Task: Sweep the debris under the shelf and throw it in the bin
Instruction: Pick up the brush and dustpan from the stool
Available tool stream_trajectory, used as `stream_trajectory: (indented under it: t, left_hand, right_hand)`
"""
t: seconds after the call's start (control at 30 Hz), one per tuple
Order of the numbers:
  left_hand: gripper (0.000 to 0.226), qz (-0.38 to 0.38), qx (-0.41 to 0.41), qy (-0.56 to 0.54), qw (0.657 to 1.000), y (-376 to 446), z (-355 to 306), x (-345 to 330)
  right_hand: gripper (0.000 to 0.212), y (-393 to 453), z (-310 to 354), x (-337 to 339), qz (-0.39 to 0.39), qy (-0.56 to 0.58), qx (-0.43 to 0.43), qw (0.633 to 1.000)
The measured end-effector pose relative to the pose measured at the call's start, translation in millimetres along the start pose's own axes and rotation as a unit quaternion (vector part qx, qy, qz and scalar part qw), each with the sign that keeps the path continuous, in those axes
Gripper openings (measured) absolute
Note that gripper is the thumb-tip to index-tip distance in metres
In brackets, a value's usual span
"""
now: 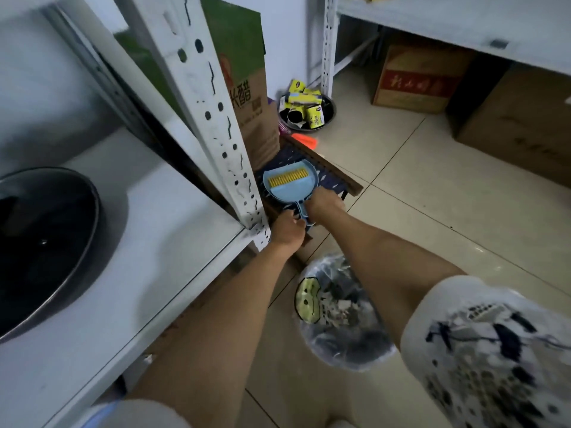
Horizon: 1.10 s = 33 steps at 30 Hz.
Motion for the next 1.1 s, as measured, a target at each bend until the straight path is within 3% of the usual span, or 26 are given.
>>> stream_trajectory:
  t: [0.2,0.33,0.8,1.1]
  left_hand:
    - [0.038,-0.056,-0.007,-0.061,0.997,26,18,-28]
    - [0.010,-0.064,-0.018,-0.105,0.992,47,30,-41]
    - [0.015,-0.166,-0.061,-0.014,0.984,44,32,-54]
    - [0.018,-0.178,-0.066,-0.014,0.982,38,30,-53]
  right_hand:
    - [0.030,22,-13,-23,-0.029,0.053,0.003,0.998]
    - [0.031,27,-14,-30,-0.032,0.060,0.027,0.997]
    - [0.026,30,-12,-28,-0.046,-0.024,0.122,0.991]
    - [0.043,18,-10,-10,-0.113,0.014,0.086,0.990]
Point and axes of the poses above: each hand's wrist, its own y-axis towards the middle knuckle, its own x-axis out of the back of the hand, z = x × y, the point moved 1 cm from there along y, towards the middle knuckle, and after that the axes turned 12 degrees about -z, right-handed, at the moved point
